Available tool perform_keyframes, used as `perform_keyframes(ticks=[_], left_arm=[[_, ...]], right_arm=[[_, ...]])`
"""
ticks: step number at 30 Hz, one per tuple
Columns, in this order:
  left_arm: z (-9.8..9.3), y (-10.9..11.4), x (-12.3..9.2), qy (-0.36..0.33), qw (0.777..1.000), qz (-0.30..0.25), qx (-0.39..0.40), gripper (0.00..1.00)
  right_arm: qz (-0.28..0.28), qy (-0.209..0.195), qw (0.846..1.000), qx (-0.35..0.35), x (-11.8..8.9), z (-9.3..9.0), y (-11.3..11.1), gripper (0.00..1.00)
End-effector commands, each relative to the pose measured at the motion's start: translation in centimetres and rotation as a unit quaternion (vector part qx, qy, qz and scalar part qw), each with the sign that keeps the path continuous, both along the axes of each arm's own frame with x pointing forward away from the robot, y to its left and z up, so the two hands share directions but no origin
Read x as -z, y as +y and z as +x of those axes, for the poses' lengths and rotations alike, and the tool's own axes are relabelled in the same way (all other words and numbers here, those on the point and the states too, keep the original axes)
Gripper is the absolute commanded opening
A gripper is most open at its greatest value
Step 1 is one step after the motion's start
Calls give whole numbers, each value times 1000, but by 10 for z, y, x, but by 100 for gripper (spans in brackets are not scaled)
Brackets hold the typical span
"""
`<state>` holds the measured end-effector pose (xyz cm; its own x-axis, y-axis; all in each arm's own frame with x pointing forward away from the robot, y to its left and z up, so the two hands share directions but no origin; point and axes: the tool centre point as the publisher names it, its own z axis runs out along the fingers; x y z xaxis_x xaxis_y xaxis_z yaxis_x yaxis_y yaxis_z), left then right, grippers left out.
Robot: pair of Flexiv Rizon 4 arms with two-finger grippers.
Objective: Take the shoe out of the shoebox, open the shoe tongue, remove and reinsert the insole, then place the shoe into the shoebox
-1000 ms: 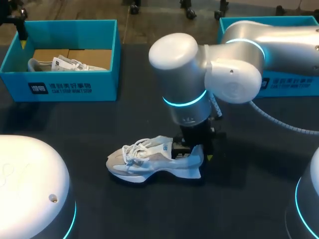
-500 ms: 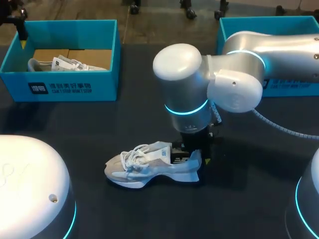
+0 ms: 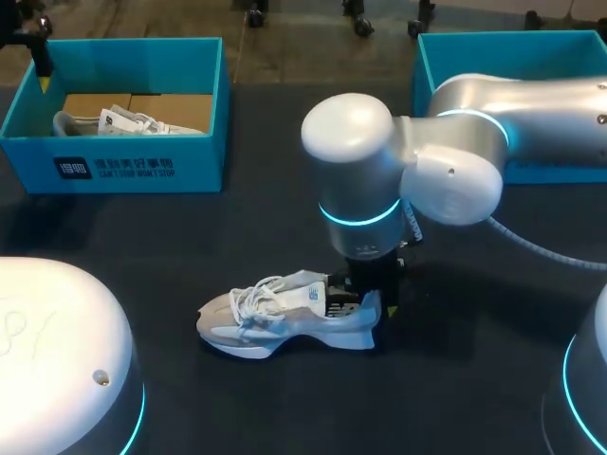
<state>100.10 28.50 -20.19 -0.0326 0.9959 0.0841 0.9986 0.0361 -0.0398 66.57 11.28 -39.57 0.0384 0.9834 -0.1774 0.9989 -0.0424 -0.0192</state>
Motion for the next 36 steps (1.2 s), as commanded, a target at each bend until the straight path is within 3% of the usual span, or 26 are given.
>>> perform_keyframes(ticks=[1,5,8,9,10,17,22,31,34,35,36], left_arm=[[0,0,0,0,1000,1,0,100],[0,0,0,0,1000,1,0,100],[0,0,0,0,1000,1,0,100],[0,0,0,0,1000,1,0,100],[0,0,0,0,1000,1,0,100],[0,0,0,0,1000,1,0,100],[0,0,0,0,1000,1,0,100],[0,0,0,0,1000,1,0,100],[0,0,0,0,1000,1,0,100],[0,0,0,0,1000,1,0,100],[0,0,0,0,1000,1,0,100]], right_arm=[[16,-5,1000,0,8,-2,-5,0],[24,-10,1000,-3,9,-3,-5,1],[30,-12,999,-4,9,-4,-4,43],[33,-15,999,-4,8,-4,-4,78],[35,-15,999,-4,7,-5,-4,100],[49,-14,999,-12,-22,-9,-2,100],[84,-38,995,-31,-43,-12,-3,100],[162,-46,978,-120,-81,-5,-13,100],[190,-77,959,-194,-97,-7,-16,100],[210,-96,937,-261,-103,-6,-16,100],[242,-105,904,-337,-109,-4,-17,100]])
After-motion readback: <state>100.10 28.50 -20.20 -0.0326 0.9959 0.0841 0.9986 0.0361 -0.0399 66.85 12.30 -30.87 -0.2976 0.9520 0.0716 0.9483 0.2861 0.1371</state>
